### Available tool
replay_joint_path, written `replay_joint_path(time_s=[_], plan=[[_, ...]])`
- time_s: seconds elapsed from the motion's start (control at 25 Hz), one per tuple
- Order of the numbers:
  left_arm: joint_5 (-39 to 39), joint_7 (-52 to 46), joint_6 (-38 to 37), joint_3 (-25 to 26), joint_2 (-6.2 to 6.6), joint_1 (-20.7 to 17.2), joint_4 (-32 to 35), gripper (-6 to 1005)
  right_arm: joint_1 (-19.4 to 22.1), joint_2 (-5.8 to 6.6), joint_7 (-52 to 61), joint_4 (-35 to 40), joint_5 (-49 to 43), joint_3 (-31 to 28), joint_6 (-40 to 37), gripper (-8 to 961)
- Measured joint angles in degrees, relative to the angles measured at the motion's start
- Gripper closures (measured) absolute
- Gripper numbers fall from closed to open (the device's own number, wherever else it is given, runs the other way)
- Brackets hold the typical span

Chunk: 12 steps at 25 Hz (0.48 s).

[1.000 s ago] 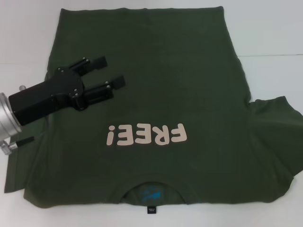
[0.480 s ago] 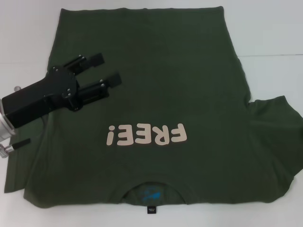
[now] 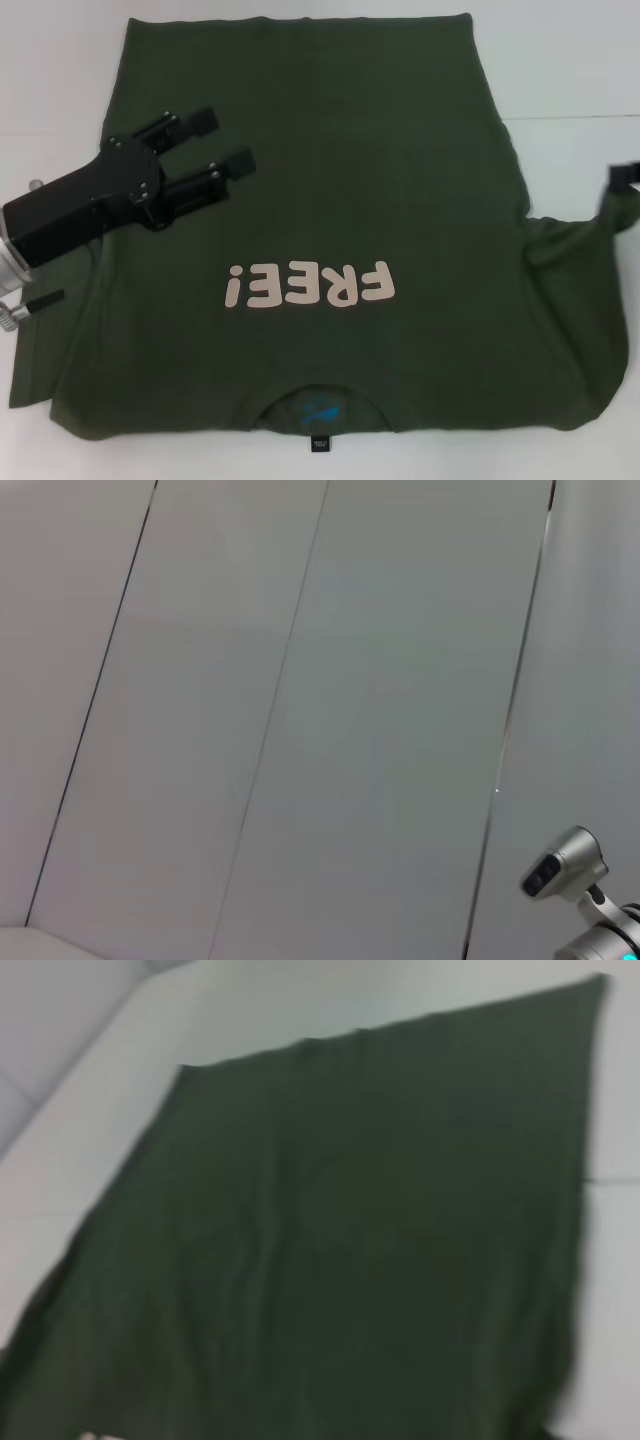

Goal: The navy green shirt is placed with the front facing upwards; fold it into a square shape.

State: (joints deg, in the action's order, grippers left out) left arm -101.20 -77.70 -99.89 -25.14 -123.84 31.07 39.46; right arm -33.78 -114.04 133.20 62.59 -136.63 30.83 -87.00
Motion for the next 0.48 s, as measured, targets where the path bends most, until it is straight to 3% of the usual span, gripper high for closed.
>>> replay_joint_path(time_s=[0.48], plan=[[1.64, 0.00, -0.24, 0.09, 0.07, -1.18, 0.27, 139, -8.65, -1.65, 0.51, -6.73, -0.18, 9.12, 5.95, 954]])
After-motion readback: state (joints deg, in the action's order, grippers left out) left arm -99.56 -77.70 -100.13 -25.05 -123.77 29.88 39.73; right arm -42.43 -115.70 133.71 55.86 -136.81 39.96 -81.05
